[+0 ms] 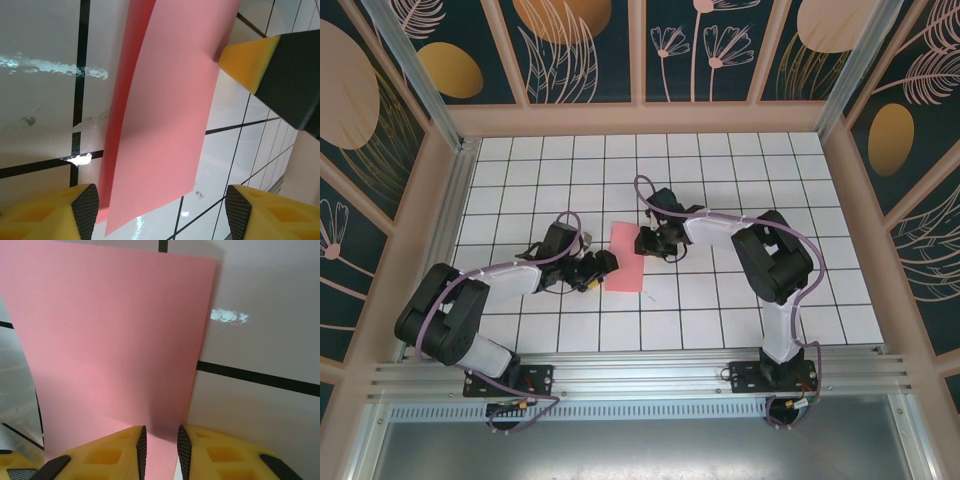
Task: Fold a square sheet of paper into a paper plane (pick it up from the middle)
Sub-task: Fold the triangle a second time at the center of the table.
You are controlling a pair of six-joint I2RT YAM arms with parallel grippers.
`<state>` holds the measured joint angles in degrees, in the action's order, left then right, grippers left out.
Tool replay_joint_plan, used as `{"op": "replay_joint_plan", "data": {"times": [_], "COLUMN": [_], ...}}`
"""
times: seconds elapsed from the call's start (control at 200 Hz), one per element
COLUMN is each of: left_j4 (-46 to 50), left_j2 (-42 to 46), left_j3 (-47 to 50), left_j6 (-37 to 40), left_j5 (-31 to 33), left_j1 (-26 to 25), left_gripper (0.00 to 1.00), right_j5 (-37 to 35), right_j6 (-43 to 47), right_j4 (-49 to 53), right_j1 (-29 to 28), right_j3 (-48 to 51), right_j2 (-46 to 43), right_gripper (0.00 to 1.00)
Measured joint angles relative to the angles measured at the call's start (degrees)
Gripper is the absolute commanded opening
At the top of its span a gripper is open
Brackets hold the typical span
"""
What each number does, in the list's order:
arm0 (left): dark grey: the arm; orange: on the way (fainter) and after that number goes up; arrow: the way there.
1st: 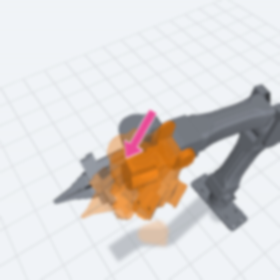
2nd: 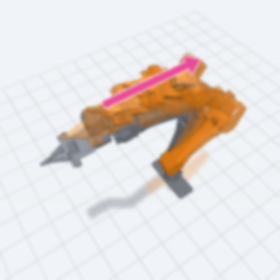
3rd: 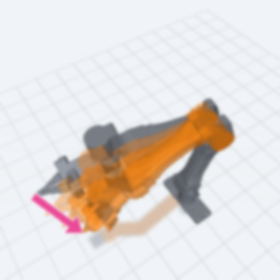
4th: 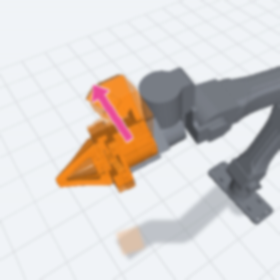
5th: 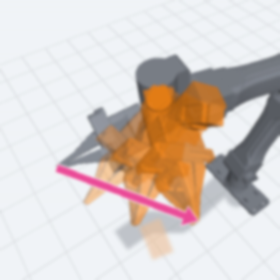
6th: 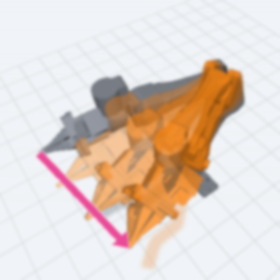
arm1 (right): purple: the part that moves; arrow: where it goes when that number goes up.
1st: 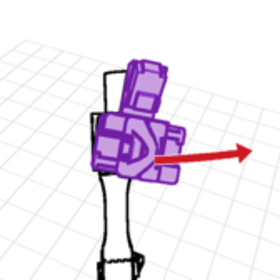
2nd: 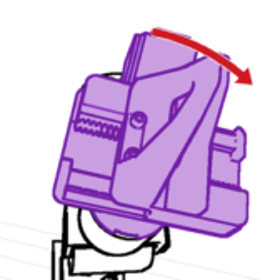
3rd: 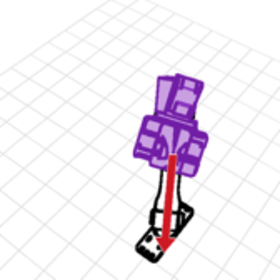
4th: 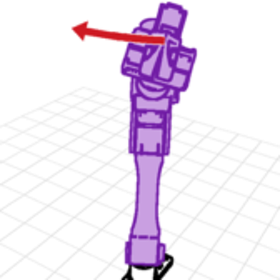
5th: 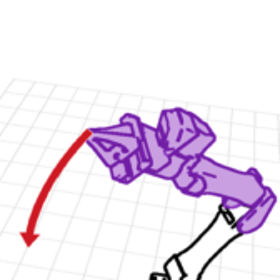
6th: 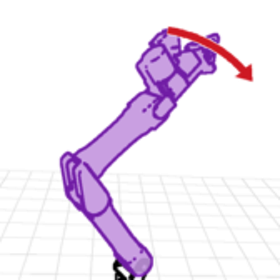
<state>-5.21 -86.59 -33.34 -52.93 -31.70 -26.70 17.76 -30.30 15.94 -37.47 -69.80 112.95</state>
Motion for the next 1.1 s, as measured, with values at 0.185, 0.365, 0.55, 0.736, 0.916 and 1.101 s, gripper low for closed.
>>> {"op": "replay_joint_plan", "data": {"times": [0.185, 0.365, 0.55, 0.736, 0.916, 1.101], "left_j4": [3.4, 4.0, 4.5, 4.2, 5.0, 7.3], "left_j2": [-0.6, -1.3, -2.2, -2.2, -2.8, -3.4], "left_j3": [-1.1, -2.1, -2.4, -2.6, -3.2, -3.3], "left_j6": [2.7, 4.3, 5.0, 3.7, 3.2, 3.4], "left_j5": [-0.6, -2.0, -2.3, -1.0, 1.9, 4.4], "left_j1": [0.0, -1.4, -1.8, -1.8, -1.8, -1.8], "left_gripper": [0.68, 0.57, 0.37, 0.09, 0.01, 0.00], "right_j5": [0.2, 0.2, 0.2, 0.3, 2.2, 4.4], "right_j6": [0.0, 0.0, 0.0, 0.0, 0.0, -0.3], "right_j4": [-0.1, -0.2, -0.2, -0.4, -3.8, -6.7], "right_j1": [0.0, 0.0, 0.0, 0.1, 0.5, 0.2], "right_j3": [0.0, 0.1, 0.1, 0.3, 2.8, 6.3], "right_j2": [0.1, 0.1, 0.1, 0.0, -1.5, -5.2], "right_gripper": [0.28, 0.28, 0.27, 0.27, 0.30, 0.22]}}
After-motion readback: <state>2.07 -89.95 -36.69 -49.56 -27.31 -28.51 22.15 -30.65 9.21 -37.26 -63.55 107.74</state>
